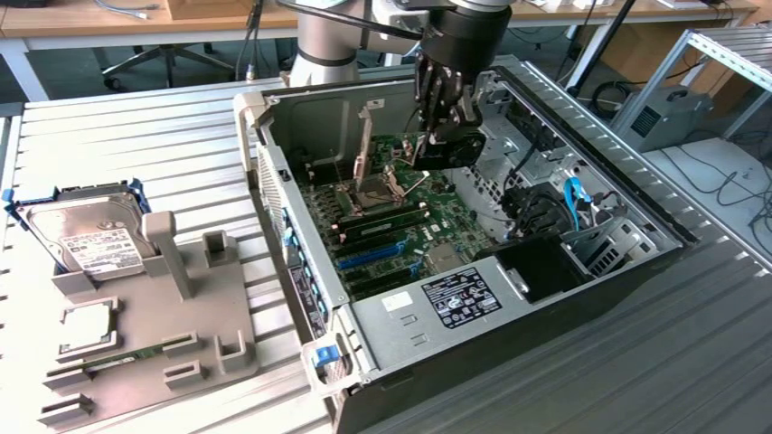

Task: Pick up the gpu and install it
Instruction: 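Insert the gpu into the slot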

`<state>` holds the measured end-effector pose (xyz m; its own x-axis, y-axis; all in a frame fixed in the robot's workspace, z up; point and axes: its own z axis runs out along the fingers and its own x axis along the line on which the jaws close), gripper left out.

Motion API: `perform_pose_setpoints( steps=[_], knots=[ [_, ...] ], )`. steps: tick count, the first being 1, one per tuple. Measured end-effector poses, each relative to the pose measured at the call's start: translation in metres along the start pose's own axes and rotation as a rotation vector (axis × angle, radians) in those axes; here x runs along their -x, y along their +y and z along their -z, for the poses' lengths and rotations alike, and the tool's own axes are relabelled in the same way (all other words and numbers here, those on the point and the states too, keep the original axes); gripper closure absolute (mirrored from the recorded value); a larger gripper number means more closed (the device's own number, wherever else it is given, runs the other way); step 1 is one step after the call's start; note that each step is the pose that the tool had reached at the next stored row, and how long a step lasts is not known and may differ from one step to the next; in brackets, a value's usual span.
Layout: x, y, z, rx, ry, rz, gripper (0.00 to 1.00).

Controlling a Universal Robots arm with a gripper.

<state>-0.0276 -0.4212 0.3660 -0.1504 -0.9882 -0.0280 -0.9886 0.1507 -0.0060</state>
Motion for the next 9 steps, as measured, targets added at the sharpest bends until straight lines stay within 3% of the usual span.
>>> perform_pose_setpoints(
  steps=[9],
  knots=[
    [0.0001,-0.0002,-0.0001,0.0005,0.0001,0.020,0.74]
  ],
)
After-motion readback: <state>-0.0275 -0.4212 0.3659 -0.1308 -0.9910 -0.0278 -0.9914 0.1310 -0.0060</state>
